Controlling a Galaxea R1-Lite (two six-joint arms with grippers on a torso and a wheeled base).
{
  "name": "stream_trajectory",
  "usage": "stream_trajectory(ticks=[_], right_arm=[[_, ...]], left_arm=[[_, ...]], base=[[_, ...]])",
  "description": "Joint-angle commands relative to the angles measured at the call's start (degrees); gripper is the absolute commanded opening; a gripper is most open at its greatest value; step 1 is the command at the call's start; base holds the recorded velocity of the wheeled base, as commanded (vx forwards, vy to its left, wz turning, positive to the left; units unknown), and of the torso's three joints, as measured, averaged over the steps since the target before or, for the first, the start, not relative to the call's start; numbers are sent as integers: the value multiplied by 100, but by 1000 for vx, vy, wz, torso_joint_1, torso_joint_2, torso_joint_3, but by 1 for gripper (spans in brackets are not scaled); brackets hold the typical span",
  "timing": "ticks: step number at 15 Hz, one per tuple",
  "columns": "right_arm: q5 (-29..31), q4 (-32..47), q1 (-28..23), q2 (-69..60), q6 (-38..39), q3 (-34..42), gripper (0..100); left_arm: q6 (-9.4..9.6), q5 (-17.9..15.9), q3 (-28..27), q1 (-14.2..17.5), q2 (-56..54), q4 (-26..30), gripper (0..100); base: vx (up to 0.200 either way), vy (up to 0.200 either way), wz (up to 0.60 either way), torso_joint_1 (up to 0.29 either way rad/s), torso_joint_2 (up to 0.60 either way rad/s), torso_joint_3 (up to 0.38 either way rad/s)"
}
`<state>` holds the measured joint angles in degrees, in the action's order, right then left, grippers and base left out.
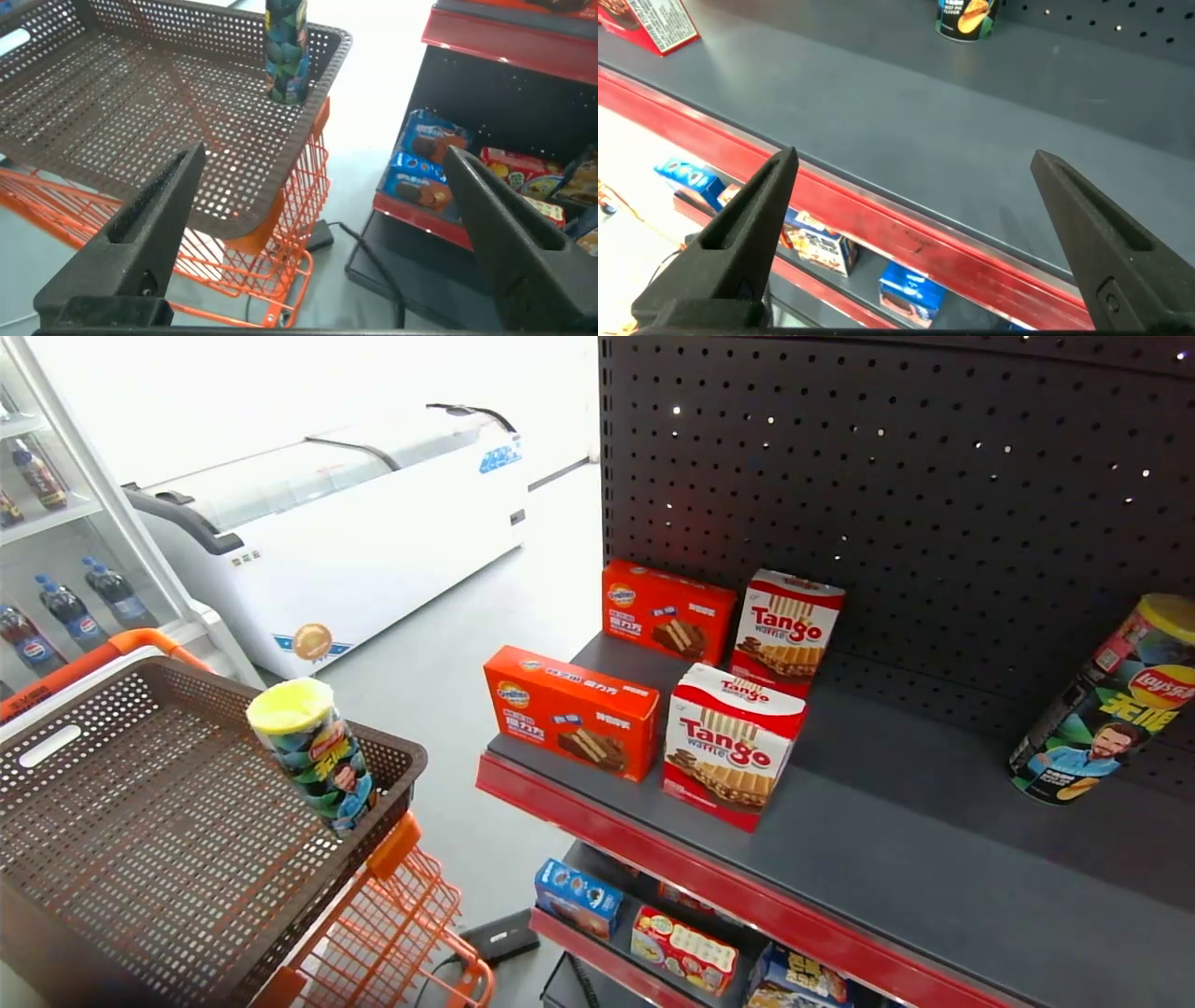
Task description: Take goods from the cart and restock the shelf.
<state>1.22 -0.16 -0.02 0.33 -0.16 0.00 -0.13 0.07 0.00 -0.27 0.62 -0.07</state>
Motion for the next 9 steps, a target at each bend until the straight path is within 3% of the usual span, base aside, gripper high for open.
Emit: stream_trajectory(ticks=[1,3,4,6,9], right_arm=[[1,-2,2,2,-2,0,100],[1,-2,2,2,-2,0,100],[1,-2,2,2,-2,0,100],[1,-2,2,2,-2,0,100],[1,7,2,2,-2,0,100]], left_arm=[[5,1,0,0,8,-1,100],[-4,116,-26,9,8,16,100],[110,186,-413,-17,87,104,100],[321,397,-1318,0,1212,500,100],[251,678,-1863,-17,2856,394,100]], base=[[0,0,0,0,0,0],[0,0,0,0,0,0],[0,0,0,0,0,0],[0,0,0,0,0,0],[0,0,0,0,0,0]])
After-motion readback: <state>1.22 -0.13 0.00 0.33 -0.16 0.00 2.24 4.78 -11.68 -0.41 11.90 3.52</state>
